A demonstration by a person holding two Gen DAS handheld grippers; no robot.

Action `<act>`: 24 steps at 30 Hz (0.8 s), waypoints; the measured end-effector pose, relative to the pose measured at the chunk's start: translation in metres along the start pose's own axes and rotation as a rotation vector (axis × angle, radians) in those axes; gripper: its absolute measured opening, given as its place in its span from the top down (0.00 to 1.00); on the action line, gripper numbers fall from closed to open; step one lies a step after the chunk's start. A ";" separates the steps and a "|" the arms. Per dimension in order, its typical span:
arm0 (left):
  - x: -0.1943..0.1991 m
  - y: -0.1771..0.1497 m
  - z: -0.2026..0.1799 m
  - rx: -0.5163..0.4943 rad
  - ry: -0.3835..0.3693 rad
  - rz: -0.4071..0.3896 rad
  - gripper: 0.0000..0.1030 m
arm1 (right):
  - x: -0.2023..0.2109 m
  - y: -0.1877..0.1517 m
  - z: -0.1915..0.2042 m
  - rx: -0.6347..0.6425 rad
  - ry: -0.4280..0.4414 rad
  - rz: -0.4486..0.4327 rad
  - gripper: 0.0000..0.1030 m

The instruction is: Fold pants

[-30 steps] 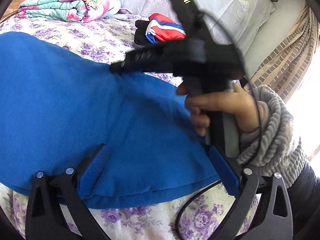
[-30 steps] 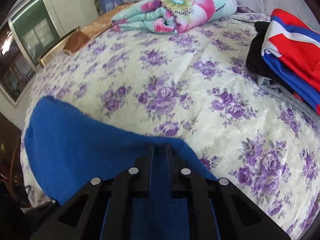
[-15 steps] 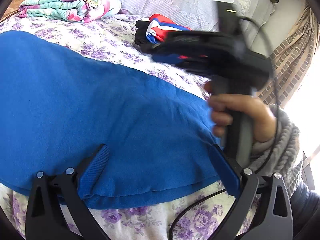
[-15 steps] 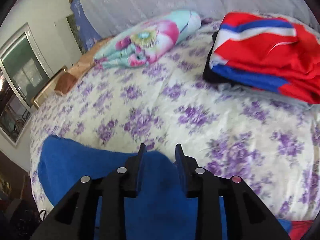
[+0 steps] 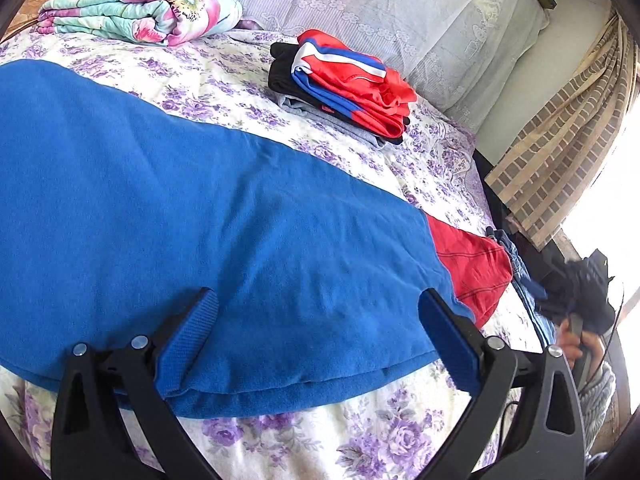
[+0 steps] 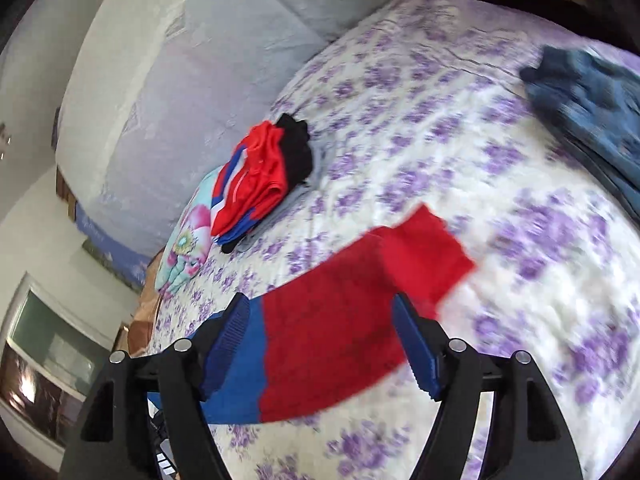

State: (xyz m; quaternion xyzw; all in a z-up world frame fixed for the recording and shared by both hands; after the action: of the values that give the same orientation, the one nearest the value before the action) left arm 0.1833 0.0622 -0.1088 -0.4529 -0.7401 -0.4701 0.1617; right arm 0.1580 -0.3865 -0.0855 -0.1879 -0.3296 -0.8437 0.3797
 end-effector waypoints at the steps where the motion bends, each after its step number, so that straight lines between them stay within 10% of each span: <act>1: 0.000 0.001 0.000 0.000 0.001 0.000 0.05 | -0.002 -0.001 -0.012 -0.035 -0.005 0.006 0.27; 10: -0.001 0.002 0.001 0.001 -0.001 -0.002 0.05 | -0.041 0.018 -0.049 -0.147 0.105 0.023 0.29; 15: -0.001 0.001 0.001 0.001 -0.002 -0.003 0.05 | -0.057 0.026 -0.061 -0.144 0.111 0.020 0.62; 24: 0.003 -0.001 0.002 0.008 -0.014 -0.014 0.05 | -0.035 0.017 -0.027 0.004 0.075 -0.094 0.78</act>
State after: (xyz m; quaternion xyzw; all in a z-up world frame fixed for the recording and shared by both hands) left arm 0.1818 0.0651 -0.1085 -0.4504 -0.7464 -0.4648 0.1549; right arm 0.1916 -0.3956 -0.1170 -0.1398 -0.3254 -0.8664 0.3520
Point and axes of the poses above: each gripper's, at about its wrist camera, not at the fingertips, and x roughly against the way its jaws point, z to its left, y to its top, the point moved 1 cm from there along -x, roughly the way its jaws point, and after that the axes turned 9 degrees about z, right-handed, at the moved point
